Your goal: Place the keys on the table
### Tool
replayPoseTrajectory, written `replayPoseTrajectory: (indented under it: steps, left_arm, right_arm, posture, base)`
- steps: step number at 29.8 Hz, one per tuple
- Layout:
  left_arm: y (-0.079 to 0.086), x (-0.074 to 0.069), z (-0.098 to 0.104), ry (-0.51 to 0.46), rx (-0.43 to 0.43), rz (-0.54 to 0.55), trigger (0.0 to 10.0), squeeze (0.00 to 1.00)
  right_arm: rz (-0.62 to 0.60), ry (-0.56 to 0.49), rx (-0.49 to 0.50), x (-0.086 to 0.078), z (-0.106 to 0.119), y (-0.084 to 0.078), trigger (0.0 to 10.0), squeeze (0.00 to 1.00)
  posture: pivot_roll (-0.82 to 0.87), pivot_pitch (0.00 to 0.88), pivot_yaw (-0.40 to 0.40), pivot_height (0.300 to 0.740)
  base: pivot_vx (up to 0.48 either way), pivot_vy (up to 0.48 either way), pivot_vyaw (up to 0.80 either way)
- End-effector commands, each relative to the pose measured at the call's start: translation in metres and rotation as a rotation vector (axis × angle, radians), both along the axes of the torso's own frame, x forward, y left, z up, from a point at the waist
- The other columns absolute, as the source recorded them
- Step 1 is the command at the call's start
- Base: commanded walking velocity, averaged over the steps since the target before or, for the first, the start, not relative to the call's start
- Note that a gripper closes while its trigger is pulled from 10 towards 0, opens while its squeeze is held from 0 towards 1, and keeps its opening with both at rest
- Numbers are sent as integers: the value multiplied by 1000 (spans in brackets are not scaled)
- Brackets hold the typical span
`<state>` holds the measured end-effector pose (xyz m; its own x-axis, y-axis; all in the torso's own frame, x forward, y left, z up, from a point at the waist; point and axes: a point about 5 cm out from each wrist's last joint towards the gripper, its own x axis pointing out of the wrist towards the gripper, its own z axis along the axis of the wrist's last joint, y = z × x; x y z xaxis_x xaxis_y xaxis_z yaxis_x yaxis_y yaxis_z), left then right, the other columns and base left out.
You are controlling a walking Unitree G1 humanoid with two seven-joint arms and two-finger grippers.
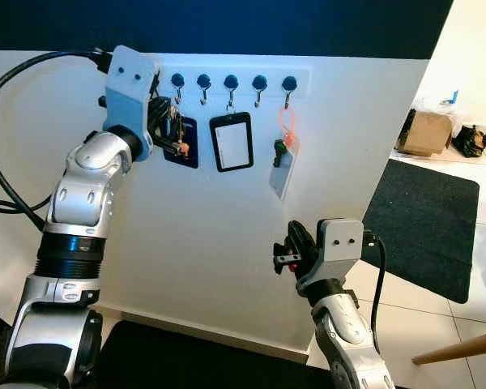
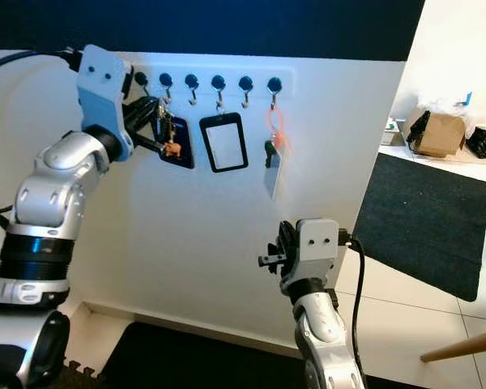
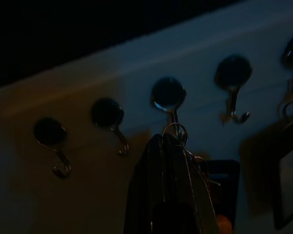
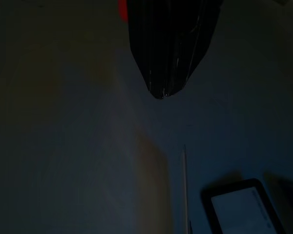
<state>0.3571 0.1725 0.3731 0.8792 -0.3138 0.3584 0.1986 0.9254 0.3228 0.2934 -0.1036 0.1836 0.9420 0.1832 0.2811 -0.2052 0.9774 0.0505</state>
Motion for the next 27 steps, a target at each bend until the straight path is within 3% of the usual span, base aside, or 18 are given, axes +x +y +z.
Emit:
replayPoseTrajectory:
  steps: [1,6,10,15,17,21,22,25,27]
  left_arm:
    - [8,-7,13,-42,1,11,10000,0]
    - [8,-11,19,-64,-25,-12,10000,0]
    - [9,-25,29,-127,-121,-134,10000,0]
    - [5,-37,10,-87,-19,-216,10000,0]
    - [3,-42,-14,-26,9,-210,10000,0]
    - [-3,-45,-48,22,-72,-101,10000,0]
    - [-3,-45,-48,22,-72,-101,10000,0]
    - [-9,-53,-97,114,-144,34,10000,0]
    - [-11,-57,-107,133,-144,42,10000,0]
  right_arm:
    - [12,-4,-2,-1,0,3,10000,0]
    - [12,-4,-2,-2,0,3,10000,0]
    - [11,-5,-4,-2,0,2,10000,0]
    - [3,-6,-4,-2,0,1,10000,0]
    - [-3,-6,-5,-3,-1,-1,10000,0]
    - [-8,-6,-8,-4,-2,-4,10000,0]
    - [-8,-6,-8,-4,-2,-4,10000,0]
    - [-6,-16,-25,-3,-1,-7,10000,0]
    - [-8,-21,-34,-3,-1,-8,10000,0]
  posture:
    - [18,195,79,740]
    - [18,196,77,740]
    - [15,196,83,740]
    - [15,196,87,740]
    - [18,195,88,740]
    - [26,189,79,740]
    - [26,189,79,740]
    - [27,181,64,740]
    - [26,180,63,740]
  base:
    - [0,0,0]
    - [0,0,0]
    - [0,0,0]
    - [0,0,0]
    - [0,0,0]
    - [0,0,0]
    - [0,0,0]
    - [0,0,0]
    - [0,0,0]
